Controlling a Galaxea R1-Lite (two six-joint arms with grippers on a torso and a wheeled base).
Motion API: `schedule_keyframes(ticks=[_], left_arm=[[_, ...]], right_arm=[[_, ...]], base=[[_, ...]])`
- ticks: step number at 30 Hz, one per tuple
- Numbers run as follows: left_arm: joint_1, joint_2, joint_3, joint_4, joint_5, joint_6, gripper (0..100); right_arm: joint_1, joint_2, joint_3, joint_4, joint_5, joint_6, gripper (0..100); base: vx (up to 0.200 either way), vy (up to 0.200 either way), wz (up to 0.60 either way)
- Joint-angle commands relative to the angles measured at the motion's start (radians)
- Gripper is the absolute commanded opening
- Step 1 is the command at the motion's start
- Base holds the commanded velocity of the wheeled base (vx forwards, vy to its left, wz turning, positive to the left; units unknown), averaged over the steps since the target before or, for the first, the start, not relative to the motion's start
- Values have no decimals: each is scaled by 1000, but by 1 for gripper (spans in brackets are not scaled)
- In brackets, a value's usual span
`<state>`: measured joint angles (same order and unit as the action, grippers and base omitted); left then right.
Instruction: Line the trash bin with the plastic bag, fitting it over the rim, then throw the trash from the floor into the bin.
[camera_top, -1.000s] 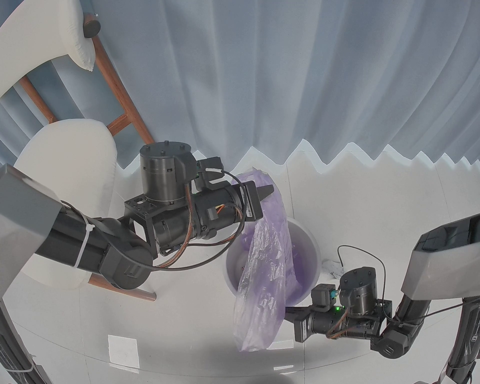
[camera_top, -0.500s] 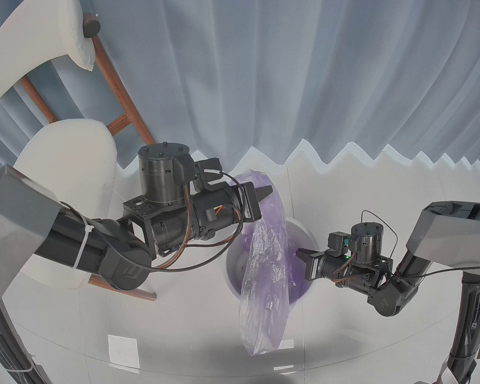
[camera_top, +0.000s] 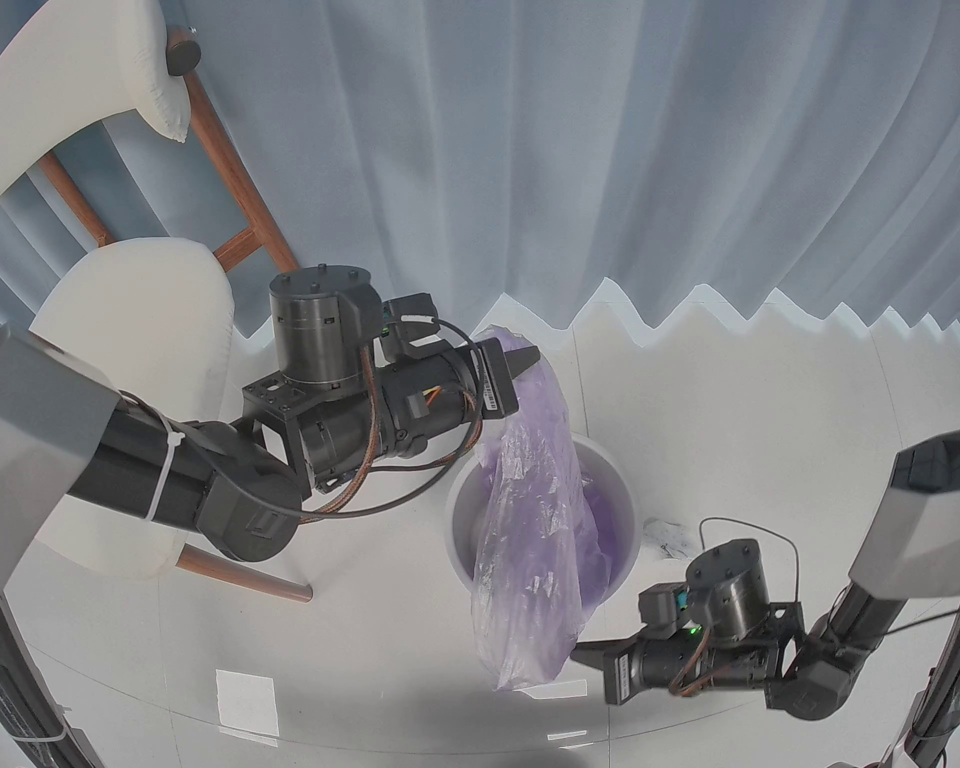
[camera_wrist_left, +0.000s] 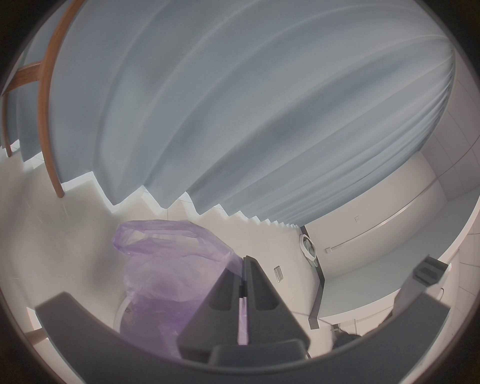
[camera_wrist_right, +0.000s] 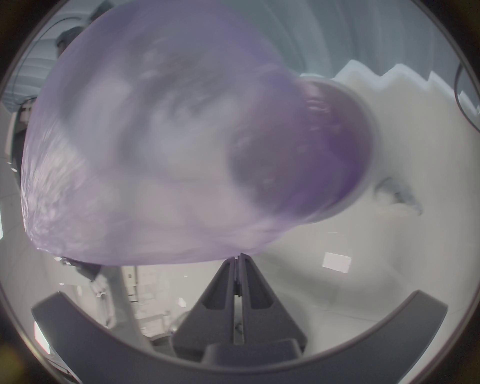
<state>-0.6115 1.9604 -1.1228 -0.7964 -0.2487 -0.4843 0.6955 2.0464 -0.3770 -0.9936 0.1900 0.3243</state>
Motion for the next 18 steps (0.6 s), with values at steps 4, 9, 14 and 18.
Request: schedule_keyframes(ticks=[4, 9, 14, 18], left_arm=[[6, 14, -11, -3, 0, 0, 0], [13, 12, -9, -6, 0, 0, 0], [18, 9, -5, -6, 0, 0, 0], [10, 8, 11, -7, 0, 1, 0]], right_arm=[[249, 158, 13, -266, 11, 196, 0], [165, 219, -65, -353, -6, 179, 0], [7, 225, -152, -358, -20, 96, 0], [-51, 239, -260, -349, -20, 65, 0]], base=[[0, 0, 0], [0, 0, 0], [0, 0, 0], [0, 0, 0]])
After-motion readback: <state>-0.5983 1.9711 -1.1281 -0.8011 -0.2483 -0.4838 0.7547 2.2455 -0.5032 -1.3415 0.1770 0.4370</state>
